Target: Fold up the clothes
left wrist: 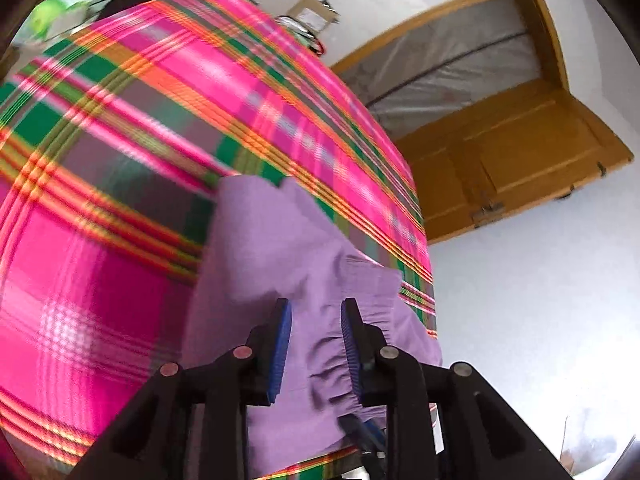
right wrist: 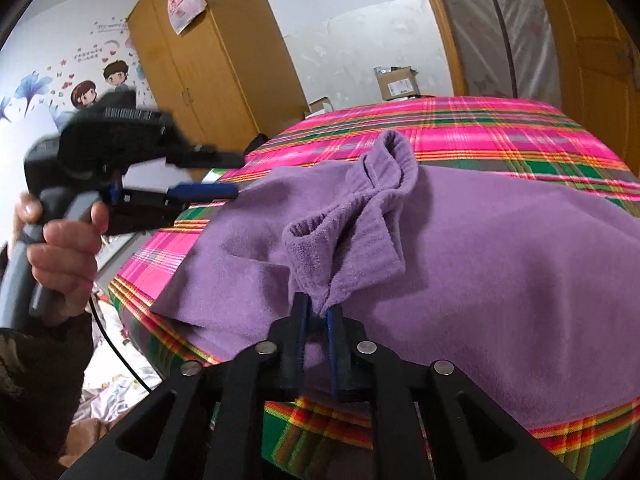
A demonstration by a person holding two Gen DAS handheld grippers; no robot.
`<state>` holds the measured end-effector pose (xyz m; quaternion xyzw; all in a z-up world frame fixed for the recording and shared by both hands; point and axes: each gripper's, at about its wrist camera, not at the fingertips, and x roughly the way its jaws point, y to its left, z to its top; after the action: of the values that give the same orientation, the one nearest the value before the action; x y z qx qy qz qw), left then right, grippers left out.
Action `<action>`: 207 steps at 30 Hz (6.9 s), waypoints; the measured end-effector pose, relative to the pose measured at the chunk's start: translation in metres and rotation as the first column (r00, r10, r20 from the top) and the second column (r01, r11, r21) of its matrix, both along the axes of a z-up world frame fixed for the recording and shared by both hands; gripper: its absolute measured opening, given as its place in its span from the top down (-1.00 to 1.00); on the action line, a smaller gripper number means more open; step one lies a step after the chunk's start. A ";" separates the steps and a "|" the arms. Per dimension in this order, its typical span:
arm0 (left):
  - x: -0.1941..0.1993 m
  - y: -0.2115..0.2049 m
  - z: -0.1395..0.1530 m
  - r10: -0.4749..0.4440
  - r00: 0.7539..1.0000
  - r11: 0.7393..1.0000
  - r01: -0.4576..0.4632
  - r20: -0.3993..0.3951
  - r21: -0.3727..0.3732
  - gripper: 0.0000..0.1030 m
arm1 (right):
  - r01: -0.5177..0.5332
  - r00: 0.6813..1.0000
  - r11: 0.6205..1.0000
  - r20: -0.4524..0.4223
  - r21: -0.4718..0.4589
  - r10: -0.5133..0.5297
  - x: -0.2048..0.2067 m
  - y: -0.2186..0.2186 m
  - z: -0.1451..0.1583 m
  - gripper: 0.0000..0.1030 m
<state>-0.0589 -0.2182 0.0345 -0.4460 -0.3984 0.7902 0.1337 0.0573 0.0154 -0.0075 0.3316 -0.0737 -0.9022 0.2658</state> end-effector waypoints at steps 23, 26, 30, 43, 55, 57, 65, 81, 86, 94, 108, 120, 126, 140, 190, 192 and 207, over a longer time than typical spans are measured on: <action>0.033 -0.015 -0.022 0.062 0.998 0.998 -0.062 -0.004 0.006 0.50 | 0.011 0.957 0.959 0.280 -0.284 0.072 -0.097 0.045 0.001 -0.15; 0.032 -0.015 -0.023 0.063 0.998 0.998 -0.064 -0.007 -0.012 0.50 | -0.010 0.951 0.963 0.295 -0.269 0.092 -0.099 0.035 0.002 -0.17; 0.030 -0.017 -0.028 0.067 0.998 0.998 -0.067 0.004 0.001 0.50 | -0.033 0.955 0.977 0.282 -0.209 0.092 -0.101 0.022 0.005 -0.13; 0.035 -0.016 -0.026 0.072 0.997 0.997 -0.072 0.003 -0.032 0.38 | 0.006 0.976 0.973 0.213 -0.233 0.045 -0.077 0.044 0.037 0.62; 0.032 -0.005 -0.029 0.037 0.999 0.997 -0.035 0.032 -0.064 0.37 | 0.115 0.964 0.986 0.253 -0.121 -0.082 -0.064 0.070 0.017 0.59; 0.030 -0.005 -0.030 0.032 0.999 0.997 -0.029 0.041 -0.071 0.37 | 0.103 0.972 0.991 0.221 -0.091 -0.081 -0.062 0.066 0.019 0.59; 0.031 -0.004 -0.036 0.013 0.998 0.996 -0.007 0.066 -0.092 0.37 | 0.124 0.972 0.992 0.203 -0.018 -0.117 -0.066 0.067 0.013 0.50; 0.028 -0.001 -0.034 0.020 0.998 0.992 -0.012 0.060 -0.128 0.37 | 0.141 0.985 0.976 -0.118 0.166 -0.122 -0.052 0.042 0.058 0.27; 0.014 -0.003 -0.017 0.019 1.000 0.982 -0.015 0.022 -0.187 0.37 | 0.123 0.992 0.986 0.026 0.115 -0.127 -0.095 0.048 0.052 0.28; -0.037 -0.003 -0.005 -0.013 0.999 0.965 0.021 0.031 -0.262 0.37 | 0.050 0.993 0.988 0.095 0.145 -0.064 -0.118 0.042 0.042 0.59; -0.065 -0.004 -0.019 0.018 0.995 0.969 0.006 0.098 -0.245 0.37 | 0.047 0.986 0.997 0.160 0.056 -0.055 -0.125 0.052 0.031 0.86; -0.064 -0.003 -0.021 0.025 0.995 0.967 0.001 0.099 -0.255 0.37 | 0.105 0.984 0.991 0.135 0.087 -0.116 -0.114 0.063 0.030 0.80; -0.036 -0.009 -0.015 0.033 0.996 0.971 -0.013 0.078 -0.240 0.37 | 0.052 0.993 0.999 0.101 0.011 -0.053 -0.076 0.074 0.046 0.56; 0.015 -0.001 -0.018 0.012 0.996 0.971 0.010 0.089 -0.239 0.37 | -0.010 0.982 0.999 0.186 -0.034 0.017 -0.018 0.082 0.033 0.49; 0.040 -0.014 -0.036 -0.160 0.978 0.987 0.159 0.136 0.022 0.33 | -0.266 0.947 0.928 -0.107 0.260 0.302 0.019 -0.075 0.033 -0.23; 0.038 -0.016 -0.036 -0.169 0.977 0.985 0.161 0.133 0.069 0.33 | -0.269 0.945 0.925 -0.113 0.268 0.308 0.020 -0.079 0.033 -0.23; 0.028 -0.019 -0.035 -0.169 0.979 0.976 0.149 0.118 0.160 0.33 | -0.128 0.925 0.849 -0.247 0.512 0.288 0.036 -0.126 0.011 -0.29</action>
<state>-0.0309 -0.2374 -0.0006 -0.5161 -0.4278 0.7136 0.2034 0.0931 -0.1101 0.0036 0.2454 0.2357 -0.8978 0.2794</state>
